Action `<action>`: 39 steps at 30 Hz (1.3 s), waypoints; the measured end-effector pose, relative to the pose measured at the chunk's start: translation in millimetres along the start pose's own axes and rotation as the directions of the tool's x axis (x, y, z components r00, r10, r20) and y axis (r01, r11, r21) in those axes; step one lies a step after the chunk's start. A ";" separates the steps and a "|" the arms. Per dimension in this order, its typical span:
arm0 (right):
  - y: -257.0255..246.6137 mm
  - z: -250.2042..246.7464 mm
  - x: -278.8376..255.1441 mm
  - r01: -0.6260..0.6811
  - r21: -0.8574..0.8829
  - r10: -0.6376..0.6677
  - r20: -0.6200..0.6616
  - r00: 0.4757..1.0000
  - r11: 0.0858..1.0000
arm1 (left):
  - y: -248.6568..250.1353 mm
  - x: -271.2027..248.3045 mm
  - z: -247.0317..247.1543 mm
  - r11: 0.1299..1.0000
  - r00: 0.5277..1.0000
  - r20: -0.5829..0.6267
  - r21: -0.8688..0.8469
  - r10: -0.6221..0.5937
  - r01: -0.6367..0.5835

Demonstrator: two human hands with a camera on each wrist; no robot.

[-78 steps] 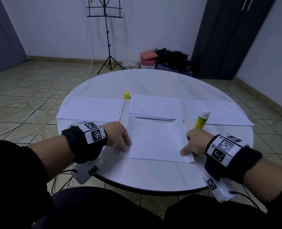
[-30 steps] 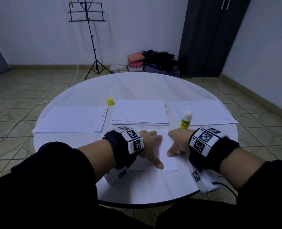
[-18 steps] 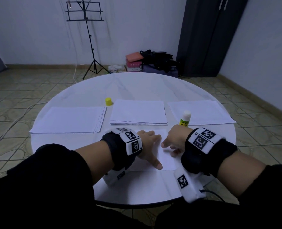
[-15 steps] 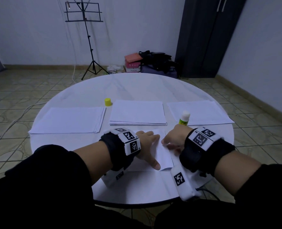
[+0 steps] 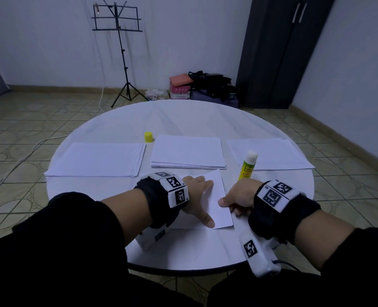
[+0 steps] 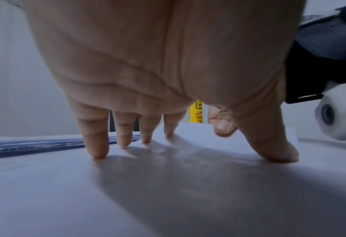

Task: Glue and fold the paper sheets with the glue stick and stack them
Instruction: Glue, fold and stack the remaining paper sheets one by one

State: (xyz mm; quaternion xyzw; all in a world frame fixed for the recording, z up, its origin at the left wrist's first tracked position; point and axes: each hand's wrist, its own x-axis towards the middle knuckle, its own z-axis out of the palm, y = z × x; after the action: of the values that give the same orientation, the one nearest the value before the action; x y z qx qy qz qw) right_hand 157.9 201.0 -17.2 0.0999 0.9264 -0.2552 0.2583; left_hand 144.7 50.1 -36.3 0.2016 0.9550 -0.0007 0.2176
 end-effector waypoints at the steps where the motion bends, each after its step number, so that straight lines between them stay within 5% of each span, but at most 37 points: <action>1: -0.5 0.3 0.0 0.000 -0.005 0.000 0.000 1.000 1.000 | 0.3 -0.6 -0.4 1.000 1.000 0.001 0.001 -0.001 0.001; 22: -3.2 2.9 1.7 0.014 -0.142 -0.019 -0.033 0.999 0.990 | 3.1 1.3 -1.8 1.000 1.000 0.014 0.026 -0.017 0.016; 26: -3.4 2.3 3.0 0.029 -0.313 -0.074 -0.133 0.988 0.949 | 2.8 3.7 -0.3 0.998 1.000 0.022 0.056 -0.012 0.011; 29: -2.5 -1.5 -5.6 0.117 -0.276 -0.153 -0.114 0.982 0.954 | 2.3 5.1 0.2 0.997 0.999 0.033 0.078 -0.019 0.016; 32: -7.0 -2.8 -14.8 0.249 -0.442 -0.258 0.041 0.965 0.862 | 3.5 4.8 -0.8 0.996 0.999 0.031 0.083 -0.016 0.014; 39: -19.2 1.7 -15.4 0.237 -0.757 -0.215 0.129 0.968 0.609 | -15.2 -6.6 -3.6 0.996 0.999 0.023 0.082 -0.025 0.023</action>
State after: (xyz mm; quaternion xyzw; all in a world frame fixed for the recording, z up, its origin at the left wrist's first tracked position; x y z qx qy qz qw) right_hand 165.5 183.0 -2.2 -0.1399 0.9483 0.1301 0.2536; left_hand 142.8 33.9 -31.6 0.1990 0.9538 -0.0448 0.2204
